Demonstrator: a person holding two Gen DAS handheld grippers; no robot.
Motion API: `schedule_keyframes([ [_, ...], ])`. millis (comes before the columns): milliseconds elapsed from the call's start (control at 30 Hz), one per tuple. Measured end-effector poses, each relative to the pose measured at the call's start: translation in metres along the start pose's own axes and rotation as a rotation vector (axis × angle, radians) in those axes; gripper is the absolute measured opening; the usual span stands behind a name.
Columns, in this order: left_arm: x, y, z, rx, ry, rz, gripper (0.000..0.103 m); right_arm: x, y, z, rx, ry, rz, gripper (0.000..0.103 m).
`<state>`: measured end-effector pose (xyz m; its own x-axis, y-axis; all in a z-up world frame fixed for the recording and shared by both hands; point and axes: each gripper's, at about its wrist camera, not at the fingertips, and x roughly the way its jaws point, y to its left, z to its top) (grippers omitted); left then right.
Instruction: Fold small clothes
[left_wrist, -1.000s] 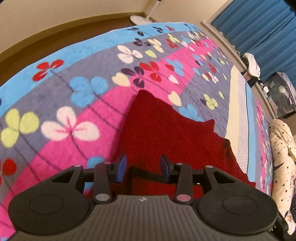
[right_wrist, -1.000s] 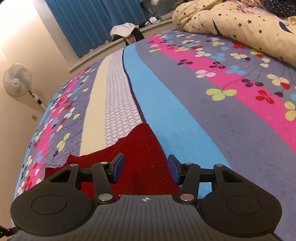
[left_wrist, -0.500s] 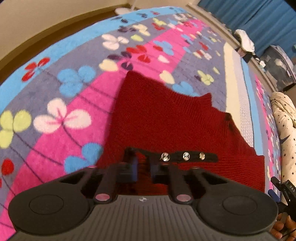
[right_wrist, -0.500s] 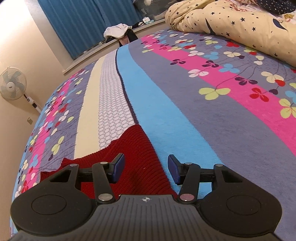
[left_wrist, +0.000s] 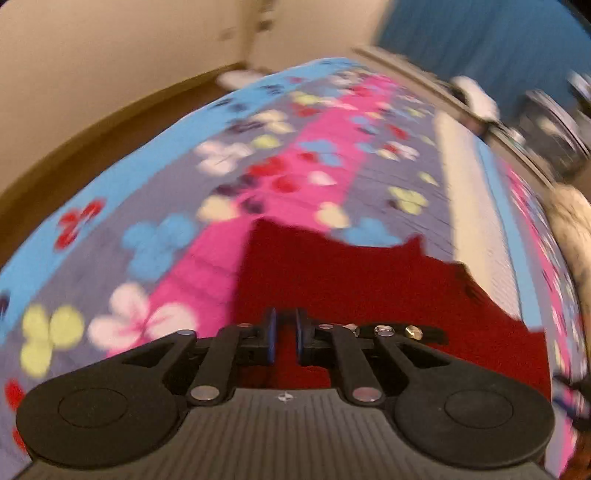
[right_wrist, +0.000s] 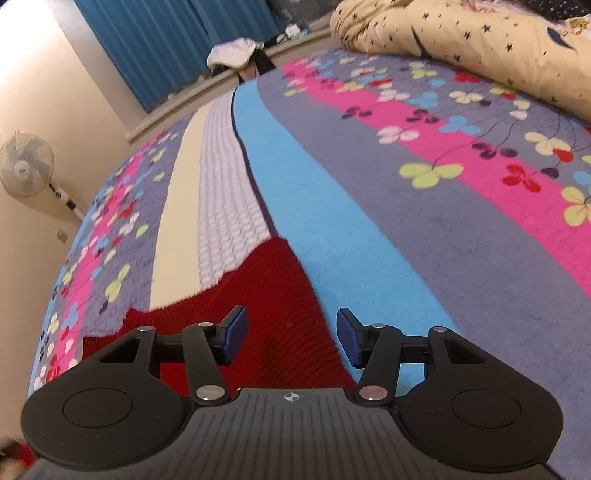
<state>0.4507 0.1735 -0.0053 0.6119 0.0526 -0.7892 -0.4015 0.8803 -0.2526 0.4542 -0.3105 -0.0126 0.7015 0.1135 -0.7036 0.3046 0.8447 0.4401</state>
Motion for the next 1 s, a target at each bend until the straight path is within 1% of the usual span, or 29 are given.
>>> schedule_keyframes([
  [67,-0.001,0.001,0.002,-0.009,-0.004,-0.012,0.012,0.006,-0.001,-0.002,-0.006,0.036,-0.023,0.057],
  [167,-0.007,-0.008,-0.001,0.043,-0.031,-0.046,0.02,0.016,-0.006,-0.006,0.01,0.079,-0.056,0.057],
  [200,-0.006,-0.013,-0.001,0.066,-0.025,-0.062,0.024,0.019,-0.007,-0.008,0.02,0.088,-0.049,0.049],
  [233,-0.004,-0.02,-0.003,0.09,-0.013,-0.08,0.025,0.019,-0.008,-0.01,0.023,0.091,-0.03,0.04],
  [300,-0.001,-0.03,-0.007,0.138,0.011,-0.109,0.025,0.015,-0.005,-0.012,-0.001,0.053,-0.044,0.022],
  [400,0.001,-0.045,-0.016,0.21,0.012,-0.122,0.027,0.008,-0.012,-0.01,0.061,0.016,-0.048,0.015],
  [467,0.002,-0.049,-0.02,0.242,0.007,-0.118,0.028,0.008,-0.015,-0.011,0.061,0.007,-0.07,0.015],
  [533,0.004,-0.051,-0.022,0.258,0.01,-0.116,0.032,0.01,-0.021,-0.013,0.098,0.016,-0.072,0.015],
  [633,0.009,-0.051,-0.023,0.271,0.024,-0.104,0.032,0.009,-0.022,-0.013,0.119,0.015,-0.074,0.017],
  [700,0.012,-0.051,-0.024,0.28,0.026,-0.088,0.032,0.002,-0.023,-0.012,0.154,-0.007,-0.075,0.021],
  [733,0.016,-0.051,-0.025,0.287,0.028,-0.067,0.032,-0.003,-0.021,-0.011,0.148,-0.033,-0.082,0.022],
  [767,0.021,-0.05,-0.025,0.293,0.04,-0.042,0.032,-0.009,-0.015,-0.011,0.117,-0.071,-0.094,0.025],
  [800,0.027,-0.048,-0.026,0.295,0.062,-0.021,0.032,-0.01,-0.01,-0.011,0.085,-0.079,-0.089,0.032],
  [833,0.034,-0.045,-0.027,0.293,0.084,-0.008,0.032,-0.005,-0.006,-0.012,0.056,-0.045,-0.06,0.037],
  [867,0.034,-0.043,-0.027,0.288,0.078,-0.005,0.032,0.004,-0.004,-0.014,0.033,0.012,-0.04,0.043],
  [900,0.032,-0.043,-0.025,0.29,0.073,0.005,0.032,0.011,-0.004,-0.019,0.014,0.033,-0.078,0.043],
  [933,0.027,-0.043,-0.024,0.29,0.065,0.008,0.032,0.013,-0.005,-0.02,0.015,0.022,-0.124,0.044],
  [967,0.021,-0.043,-0.023,0.287,0.046,-0.004,0.032,0.012,-0.007,-0.021,0.039,0.008,-0.133,0.048],
  [1000,0.016,-0.043,-0.023,0.289,0.026,-0.016,0.032,0.01,-0.008,-0.02,0.059,-0.01,-0.12,0.047],
])
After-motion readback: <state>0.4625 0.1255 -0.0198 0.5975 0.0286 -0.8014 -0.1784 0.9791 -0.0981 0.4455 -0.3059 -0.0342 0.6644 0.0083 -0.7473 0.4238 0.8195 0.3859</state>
